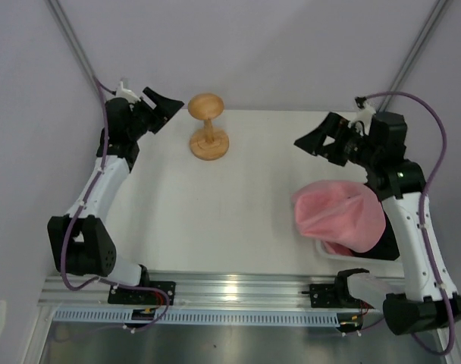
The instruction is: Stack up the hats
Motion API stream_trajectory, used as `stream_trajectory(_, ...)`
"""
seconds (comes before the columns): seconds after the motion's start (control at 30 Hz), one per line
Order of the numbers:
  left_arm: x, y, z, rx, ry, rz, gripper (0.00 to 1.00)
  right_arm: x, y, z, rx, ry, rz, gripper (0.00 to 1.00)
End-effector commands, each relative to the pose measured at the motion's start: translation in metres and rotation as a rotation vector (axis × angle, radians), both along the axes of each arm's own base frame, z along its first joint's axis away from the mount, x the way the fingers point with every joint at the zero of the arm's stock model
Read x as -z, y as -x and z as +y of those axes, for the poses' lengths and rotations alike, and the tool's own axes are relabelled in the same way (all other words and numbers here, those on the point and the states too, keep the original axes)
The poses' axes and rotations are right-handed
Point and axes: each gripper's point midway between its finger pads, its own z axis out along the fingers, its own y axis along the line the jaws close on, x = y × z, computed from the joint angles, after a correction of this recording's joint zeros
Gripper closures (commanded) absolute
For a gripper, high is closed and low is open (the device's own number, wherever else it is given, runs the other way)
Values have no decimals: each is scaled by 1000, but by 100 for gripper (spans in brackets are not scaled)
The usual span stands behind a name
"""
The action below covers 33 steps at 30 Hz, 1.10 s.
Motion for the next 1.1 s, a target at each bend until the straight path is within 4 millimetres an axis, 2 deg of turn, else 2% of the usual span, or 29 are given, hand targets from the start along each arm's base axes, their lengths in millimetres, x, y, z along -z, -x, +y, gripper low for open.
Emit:
stream_trajectory(0.0,1,-21,18,78,-73,9,18,-32,-56,46,-59,-136,-130,1)
stream_trajectory(0.03,6,-28,20,91,-110,10,18,-25,-80,65,-79,-161,-143,1)
stream_trajectory(0.07,19,-31,20,116,-113,62,17,-21,-93,75,-79,-180,-147,1)
stream_trajectory(0.1,25,-49,23,126,-117,81,17,-31,-107,86,-85,-229,-195,0)
stream_trajectory(0.13,17,-57,19,158,-112,65,17,-11,-126,108,-101,-238,-159,1)
stream_trajectory(0.17,15,-64,17,173,-108,64,18,-6,-139,118,-102,-253,-158,0)
stream_trajectory(0.2,35,-75,15,185,-93,104,18,-4,-150,130,-107,-270,-163,1)
stream_trajectory(0.23,31,-80,13,193,-68,98,18,-21,-162,141,-112,-307,-206,0)
stream_trajectory(0.27,34,-83,10,213,-49,96,19,9,-181,161,-113,-299,-163,0)
stream_trajectory(0.3,32,-89,8,218,-36,67,19,15,-190,172,-113,-305,-162,0)
stream_trajectory(0.33,37,-94,6,224,-3,78,19,16,-200,182,-110,-332,-172,0)
stream_trajectory(0.37,40,-95,5,231,13,75,19,6,-208,193,-110,-360,-197,0)
stream_trajectory(0.4,41,-95,0,252,31,77,19,34,-224,203,-96,-367,-152,0)
stream_trajectory(0.47,37,-103,-2,263,48,35,19,30,-239,213,-79,-468,-167,1)
stream_trajectory(0.5,36,-105,-2,265,56,32,19,39,-250,217,-73,-506,-179,0)
stream_trajectory(0.57,38,-110,-3,274,64,20,19,45,-261,220,-42,-548,-180,1)
stream_trajectory(0.63,29,-113,-7,296,76,-15,20,57,-276,224,-23,-546,-171,0)
stream_trajectory(0.67,35,-117,-8,298,83,-4,19,60,-280,227,-28,-544,-163,0)
stream_trajectory(0.7,26,-120,-8,299,85,-22,19,49,-284,231,-40,-554,-179,0)
stream_trajectory(0.73,27,-122,-9,305,89,-23,20,65,-290,236,-42,-546,-156,0)
stream_trajectory(0.8,29,-129,-12,310,107,-14,20,69,-295,240,-38,-548,-149,0)
stream_trajectory(0.87,20,-134,-17,324,109,-38,21,73,-301,244,-32,-557,-152,0)
stream_trajectory(0.9,29,-138,-20,327,116,-17,21,71,-301,246,-37,-567,-157,0)
stream_trajectory(0.93,18,-141,-23,335,113,-40,23,65,-302,249,-42,-591,-156,0)
stream_trajectory(0.97,19,-142,-26,342,115,-37,24,73,-304,252,-50,-597,-136,0)
stream_trajectory(1.03,29,-145,-29,346,114,-7,25,75,-305,257,-64,-611,-116,0)
stream_trajectory(1.07,23,-146,-28,343,106,-18,25,74,-304,260,-75,-613,-118,0)
